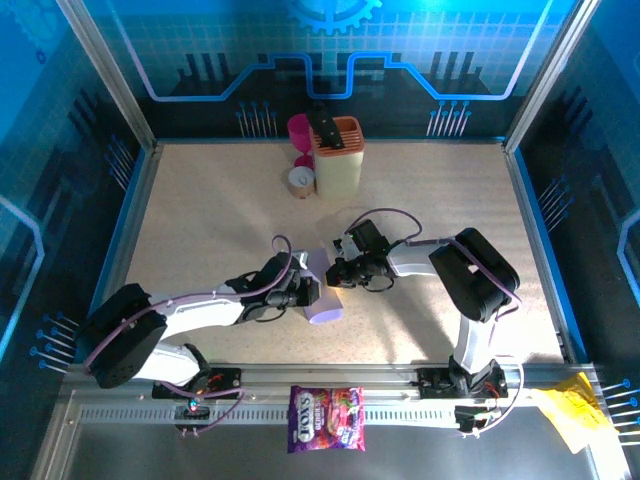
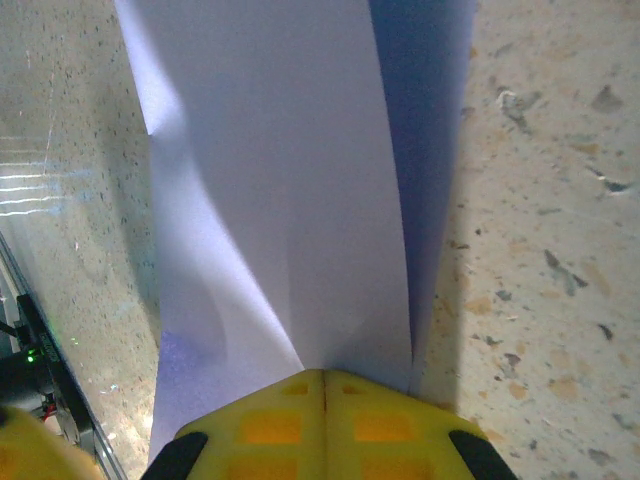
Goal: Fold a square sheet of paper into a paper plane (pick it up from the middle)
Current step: First fold the square sheet of paper in half at the center of the table.
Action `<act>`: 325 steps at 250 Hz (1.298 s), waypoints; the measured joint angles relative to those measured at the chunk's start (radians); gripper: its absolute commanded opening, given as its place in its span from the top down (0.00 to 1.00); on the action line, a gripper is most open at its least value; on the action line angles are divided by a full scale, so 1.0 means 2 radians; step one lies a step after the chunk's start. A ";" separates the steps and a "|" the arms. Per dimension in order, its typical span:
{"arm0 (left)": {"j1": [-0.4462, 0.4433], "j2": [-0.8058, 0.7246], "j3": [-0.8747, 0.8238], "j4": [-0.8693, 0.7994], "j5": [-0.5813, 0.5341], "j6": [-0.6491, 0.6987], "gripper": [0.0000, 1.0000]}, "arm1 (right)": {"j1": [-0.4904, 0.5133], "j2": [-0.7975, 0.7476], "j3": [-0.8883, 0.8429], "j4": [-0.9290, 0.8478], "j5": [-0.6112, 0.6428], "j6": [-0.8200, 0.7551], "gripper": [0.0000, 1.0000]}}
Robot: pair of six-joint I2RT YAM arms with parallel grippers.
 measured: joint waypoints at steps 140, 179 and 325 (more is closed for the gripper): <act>-0.011 0.005 -0.043 0.011 -0.005 -0.023 0.91 | 0.000 0.001 0.000 0.000 0.000 0.000 1.00; -0.016 -0.040 -0.043 -0.001 -0.006 -0.024 0.91 | 0.000 0.001 0.000 0.000 0.000 0.002 1.00; -0.068 0.000 -0.071 0.043 -0.014 -0.068 0.93 | 0.000 0.003 0.000 0.000 0.000 0.002 1.00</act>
